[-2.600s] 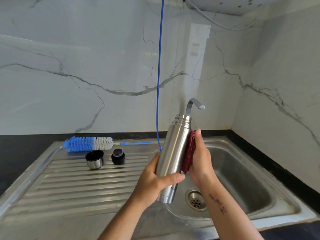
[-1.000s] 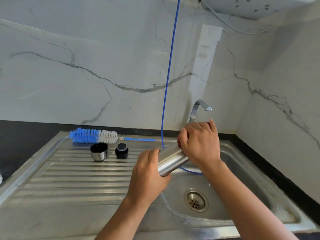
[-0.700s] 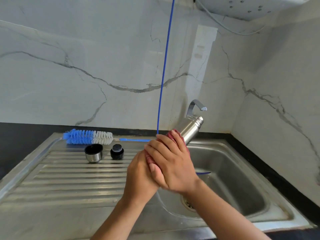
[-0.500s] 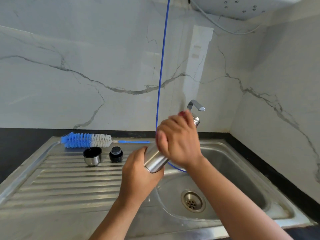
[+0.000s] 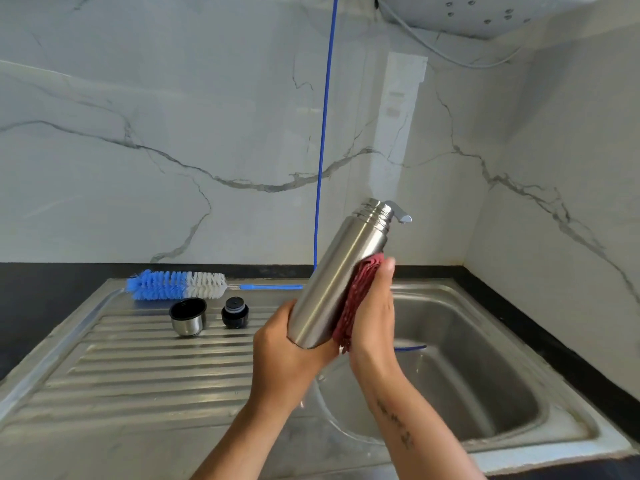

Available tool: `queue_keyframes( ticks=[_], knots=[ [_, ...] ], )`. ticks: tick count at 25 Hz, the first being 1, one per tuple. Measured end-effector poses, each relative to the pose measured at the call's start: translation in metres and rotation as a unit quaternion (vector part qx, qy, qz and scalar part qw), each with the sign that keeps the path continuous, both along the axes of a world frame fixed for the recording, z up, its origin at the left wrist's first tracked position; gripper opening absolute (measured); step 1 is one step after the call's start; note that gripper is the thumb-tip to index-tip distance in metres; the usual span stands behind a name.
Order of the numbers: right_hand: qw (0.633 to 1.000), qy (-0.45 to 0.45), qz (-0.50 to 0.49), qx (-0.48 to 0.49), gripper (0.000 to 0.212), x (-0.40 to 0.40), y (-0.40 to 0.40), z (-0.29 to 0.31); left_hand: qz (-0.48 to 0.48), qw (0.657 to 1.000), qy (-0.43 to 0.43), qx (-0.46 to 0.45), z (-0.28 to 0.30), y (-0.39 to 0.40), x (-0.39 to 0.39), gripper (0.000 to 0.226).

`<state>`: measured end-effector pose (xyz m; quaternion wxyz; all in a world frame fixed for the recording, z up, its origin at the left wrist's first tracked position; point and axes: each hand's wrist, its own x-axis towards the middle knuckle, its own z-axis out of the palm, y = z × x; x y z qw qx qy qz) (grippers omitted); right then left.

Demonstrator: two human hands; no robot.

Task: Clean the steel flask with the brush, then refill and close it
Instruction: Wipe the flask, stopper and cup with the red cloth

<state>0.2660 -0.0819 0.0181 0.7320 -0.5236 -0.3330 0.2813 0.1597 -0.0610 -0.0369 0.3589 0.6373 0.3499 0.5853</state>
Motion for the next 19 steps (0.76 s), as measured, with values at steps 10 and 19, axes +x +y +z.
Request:
queue_keyframes(
  ticks=[10, 19],
  knots=[
    [0.963, 0.189, 0.165, 0.099, 0.062, 0.074, 0.032, 0.036, -0.297, 0.9, -0.116, -0.298, -0.006, -0.006, 0.015, 0.059],
    [0.946, -0.318, 0.046, -0.035, 0.065, 0.002, 0.021, -0.034, -0.147, 0.937, -0.127, -0.29, -0.007, 0.014, 0.006, 0.032]
  ],
)
